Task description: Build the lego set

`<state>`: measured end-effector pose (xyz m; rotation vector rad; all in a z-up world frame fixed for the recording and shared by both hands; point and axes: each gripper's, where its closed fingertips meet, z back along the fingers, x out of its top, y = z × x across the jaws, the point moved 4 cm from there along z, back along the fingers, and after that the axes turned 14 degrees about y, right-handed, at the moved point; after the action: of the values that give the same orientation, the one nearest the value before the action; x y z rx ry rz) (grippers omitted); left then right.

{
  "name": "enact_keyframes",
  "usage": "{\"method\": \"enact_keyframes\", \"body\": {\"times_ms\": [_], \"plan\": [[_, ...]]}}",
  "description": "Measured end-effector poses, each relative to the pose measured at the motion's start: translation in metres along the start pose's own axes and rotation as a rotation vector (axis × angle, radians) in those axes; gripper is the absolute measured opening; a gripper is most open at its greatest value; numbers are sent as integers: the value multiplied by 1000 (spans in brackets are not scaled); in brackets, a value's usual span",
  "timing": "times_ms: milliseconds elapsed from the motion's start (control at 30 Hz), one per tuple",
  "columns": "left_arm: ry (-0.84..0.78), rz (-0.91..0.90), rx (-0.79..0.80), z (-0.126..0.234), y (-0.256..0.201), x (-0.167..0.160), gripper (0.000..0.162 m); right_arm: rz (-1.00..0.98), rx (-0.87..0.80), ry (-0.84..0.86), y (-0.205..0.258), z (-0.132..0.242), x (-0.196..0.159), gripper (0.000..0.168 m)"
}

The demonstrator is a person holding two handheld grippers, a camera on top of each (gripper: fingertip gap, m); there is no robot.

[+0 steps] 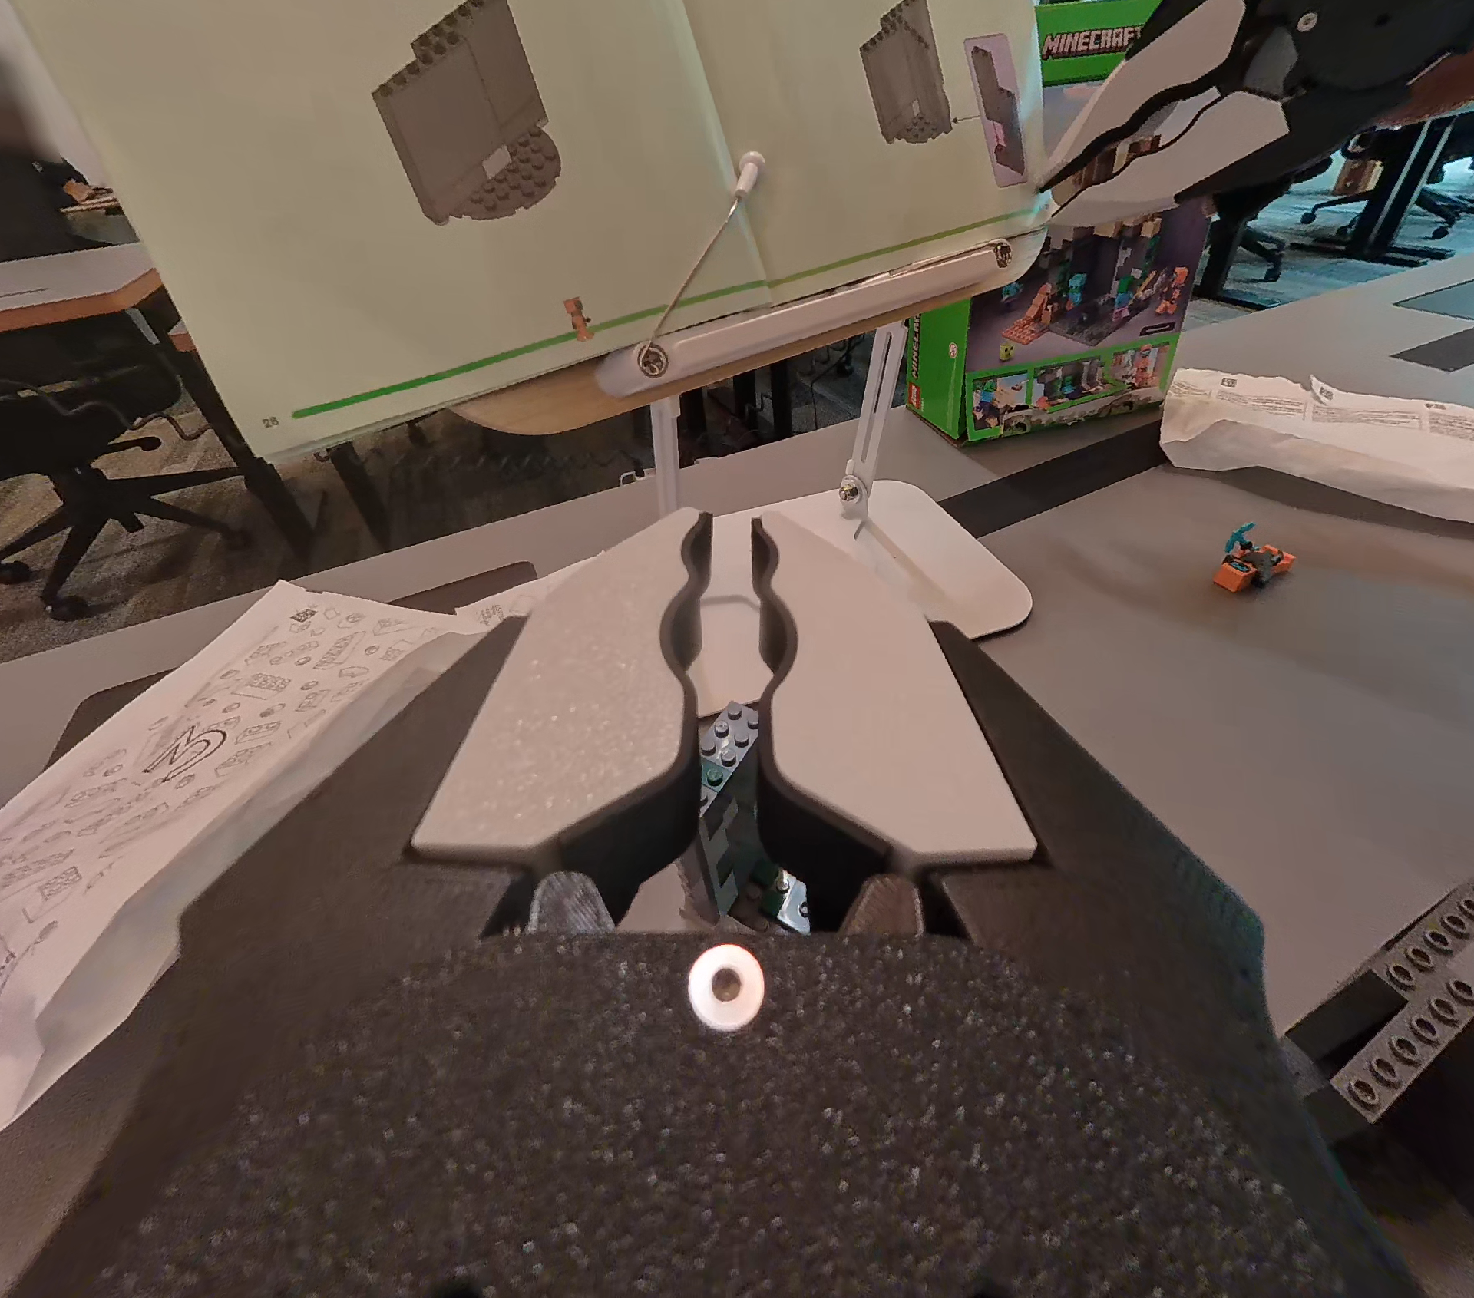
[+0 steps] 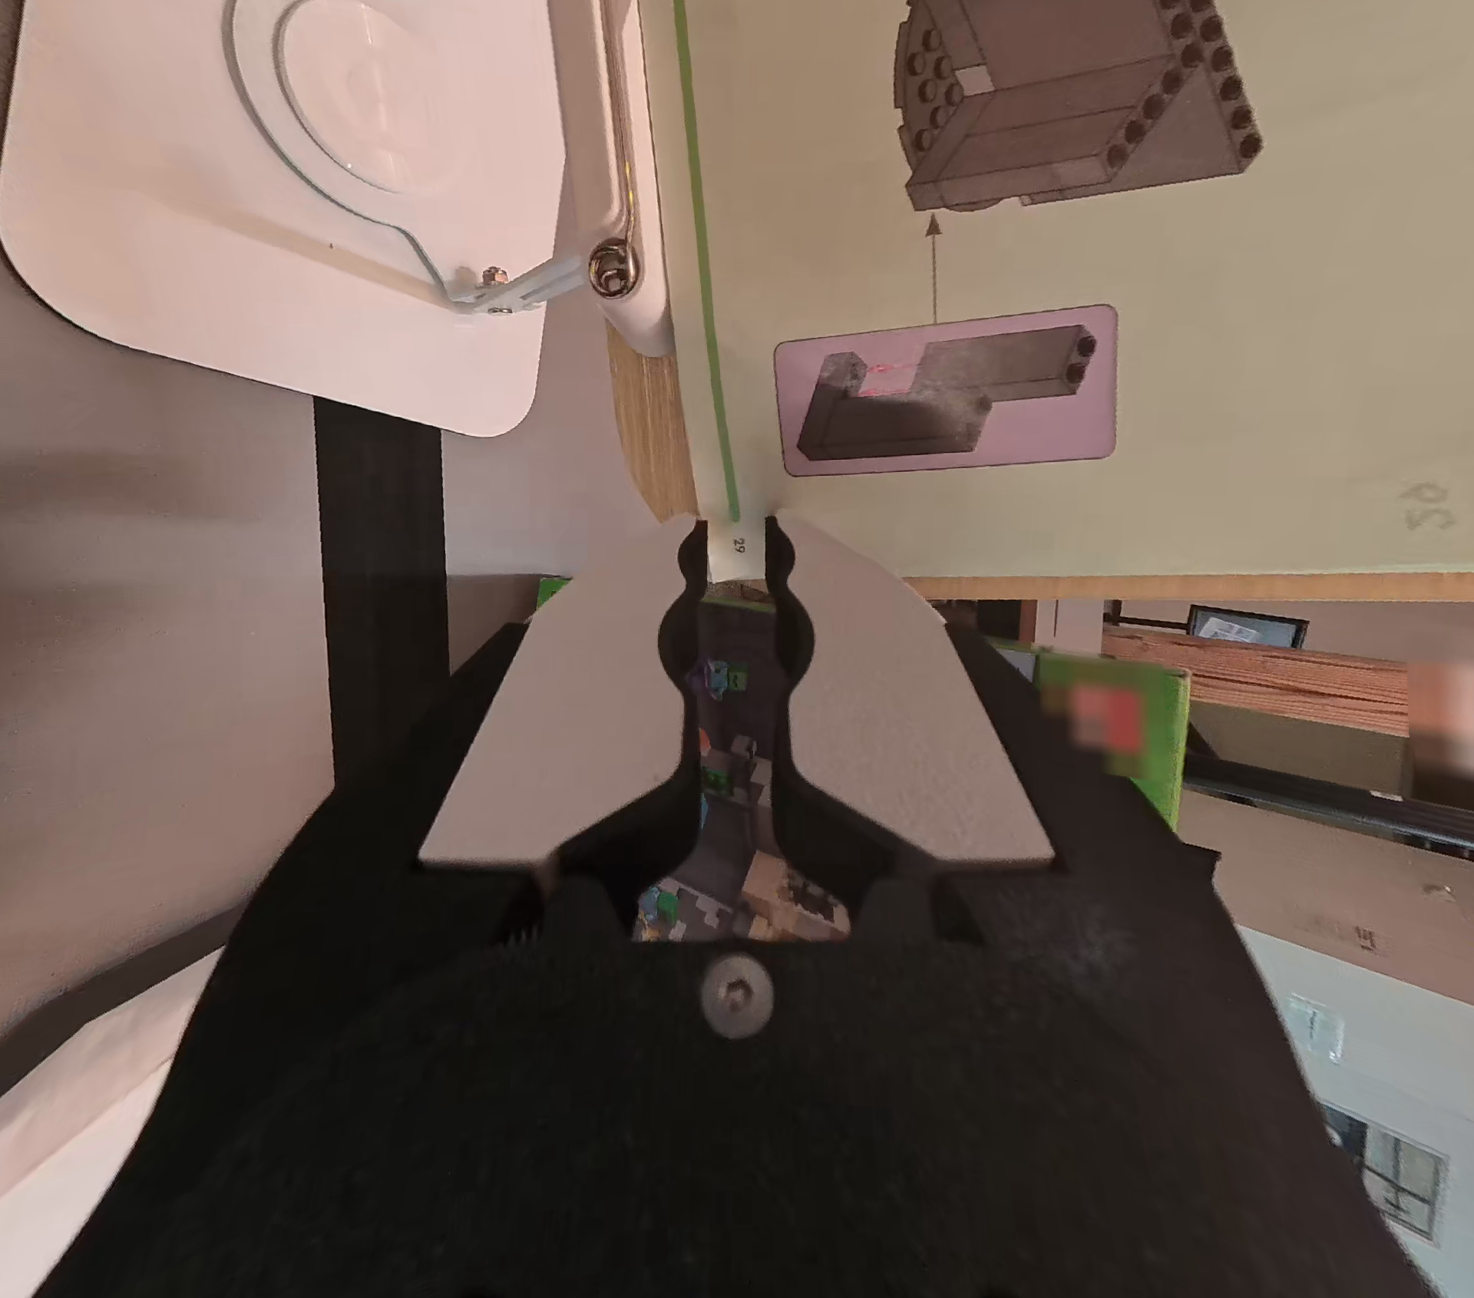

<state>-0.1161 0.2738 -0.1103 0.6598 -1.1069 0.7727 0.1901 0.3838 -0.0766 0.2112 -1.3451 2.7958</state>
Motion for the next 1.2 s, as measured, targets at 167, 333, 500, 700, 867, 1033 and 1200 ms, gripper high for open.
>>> {"method": "enact_keyframes", "body": {"times_ms": [167, 333, 500, 700, 867, 1033, 1200], "plan": [[1, -3, -1, 0, -1, 0, 9, 1, -8, 2, 2, 0, 0, 9], [2, -2, -2, 0, -1, 0, 9, 1, -14, 1, 4, 0, 0, 0], [2, -1, -6, 0, -1, 0, 9, 1, 2, 4, 5, 3, 0, 0], [-5, -1, -16, 1, -4, 3, 9, -48, 68, -39, 2, 25, 5, 0], [-8, -21, -35, 1, -14, 6, 9, -122, 136, -108, 1, 46, 16, 0], [-5, -51, -62, -1, -29, 8, 9, -147, 56, -127, -6, 55, 20, 0], [-4, -71, -72, -1, -35, 9, 9, -68, -63, -51, 0, 36, 2, 23]]}}
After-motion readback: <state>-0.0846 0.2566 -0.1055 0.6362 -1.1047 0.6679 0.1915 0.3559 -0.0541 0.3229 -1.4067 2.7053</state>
